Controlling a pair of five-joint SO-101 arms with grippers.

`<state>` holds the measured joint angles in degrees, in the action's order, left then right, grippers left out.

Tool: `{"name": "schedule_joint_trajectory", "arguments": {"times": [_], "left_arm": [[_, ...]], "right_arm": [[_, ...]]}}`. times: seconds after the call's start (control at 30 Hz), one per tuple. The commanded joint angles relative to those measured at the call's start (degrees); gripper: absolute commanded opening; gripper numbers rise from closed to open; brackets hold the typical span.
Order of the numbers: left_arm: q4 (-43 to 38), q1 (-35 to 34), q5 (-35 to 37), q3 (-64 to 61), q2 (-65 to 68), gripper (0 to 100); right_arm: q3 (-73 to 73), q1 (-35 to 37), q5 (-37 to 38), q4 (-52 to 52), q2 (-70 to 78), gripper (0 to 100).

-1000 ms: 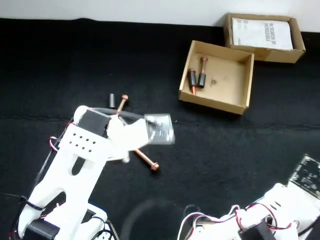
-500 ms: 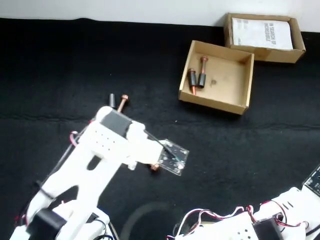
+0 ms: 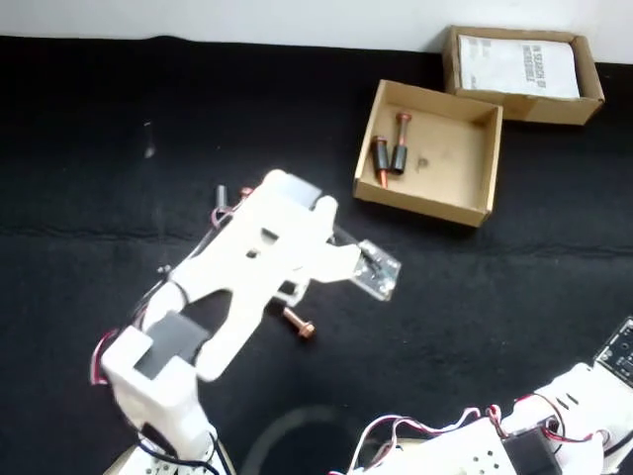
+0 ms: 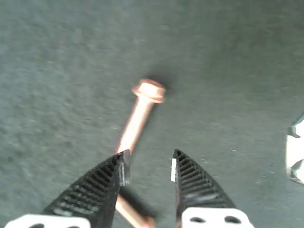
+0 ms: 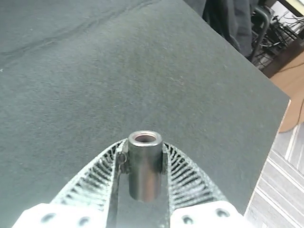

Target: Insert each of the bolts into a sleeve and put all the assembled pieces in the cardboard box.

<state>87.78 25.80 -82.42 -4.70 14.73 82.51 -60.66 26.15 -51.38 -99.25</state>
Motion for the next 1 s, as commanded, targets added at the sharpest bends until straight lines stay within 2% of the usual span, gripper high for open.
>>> {"name": "schedule_joint_trajectory", "arguments": {"times": [0.0,0.13,0.3,0.57,0.63,0.77,0.97], "left_arm": [[4.48,0.13,-3.96,8.84,4.09,16],[11.08,0.13,-3.96,13.76,6.64,16],[13.01,0.22,-3.96,12.97,5.85,16],[12.75,5.93,-3.78,8.57,4.70,16],[12.40,7.52,-0.97,7.60,4.79,15],[6.42,8.92,8.26,5.32,4.79,9],[4.04,8.31,8.88,3.03,4.79,8]], "right_arm": [[-0.22,2.51,0.62,1.27,-0.48,0.8],[-0.22,4.18,0.44,1.27,-0.48,0.8],[-0.22,4.35,0.35,1.27,0.04,0.8],[-0.22,4.09,0.35,1.19,0.04,0.8],[-0.22,3.91,0.44,1.19,-0.04,0.8],[-0.22,3.82,0.44,1.01,-0.04,0.8],[0.84,3.82,0.53,1.10,-0.48,0.8]]}}
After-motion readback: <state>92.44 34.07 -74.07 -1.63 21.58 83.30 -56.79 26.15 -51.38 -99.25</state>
